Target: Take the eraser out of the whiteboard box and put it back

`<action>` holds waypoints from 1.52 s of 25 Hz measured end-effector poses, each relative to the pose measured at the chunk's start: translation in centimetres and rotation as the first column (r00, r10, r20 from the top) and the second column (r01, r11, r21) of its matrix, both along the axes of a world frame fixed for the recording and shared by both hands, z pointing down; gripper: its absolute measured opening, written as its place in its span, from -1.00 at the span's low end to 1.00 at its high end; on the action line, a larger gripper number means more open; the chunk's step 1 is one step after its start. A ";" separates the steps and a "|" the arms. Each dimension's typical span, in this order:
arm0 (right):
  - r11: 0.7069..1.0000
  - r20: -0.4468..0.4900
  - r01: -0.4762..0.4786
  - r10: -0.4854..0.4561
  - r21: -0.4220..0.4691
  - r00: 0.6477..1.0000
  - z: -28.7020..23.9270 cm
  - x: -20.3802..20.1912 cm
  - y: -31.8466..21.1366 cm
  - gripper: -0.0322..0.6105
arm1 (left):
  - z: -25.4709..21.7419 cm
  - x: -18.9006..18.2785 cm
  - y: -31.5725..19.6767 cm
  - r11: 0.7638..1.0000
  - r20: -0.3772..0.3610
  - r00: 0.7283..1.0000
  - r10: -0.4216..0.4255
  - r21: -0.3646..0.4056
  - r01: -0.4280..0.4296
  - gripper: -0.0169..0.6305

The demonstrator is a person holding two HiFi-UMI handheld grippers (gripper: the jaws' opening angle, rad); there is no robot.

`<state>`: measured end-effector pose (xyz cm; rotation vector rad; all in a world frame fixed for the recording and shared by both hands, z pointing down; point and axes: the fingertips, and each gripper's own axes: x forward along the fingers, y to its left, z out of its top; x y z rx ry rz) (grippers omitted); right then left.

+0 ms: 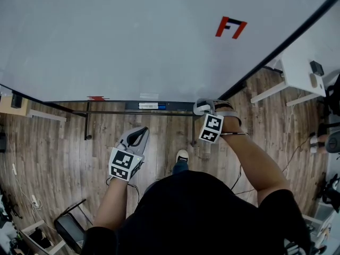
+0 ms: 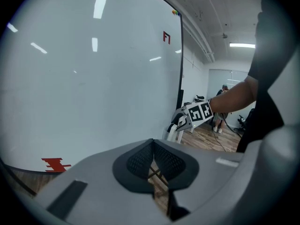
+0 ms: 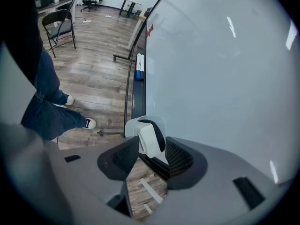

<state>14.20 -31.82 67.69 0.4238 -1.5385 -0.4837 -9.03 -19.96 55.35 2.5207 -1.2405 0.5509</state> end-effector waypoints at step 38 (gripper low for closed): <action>0.900 0.607 -0.434 0.368 -0.043 0.704 -13.9 5.9 6.7 -0.64 | -5.0 2.0 0.5 0.989 0.038 0.994 0.101 0.107 -0.104 -0.92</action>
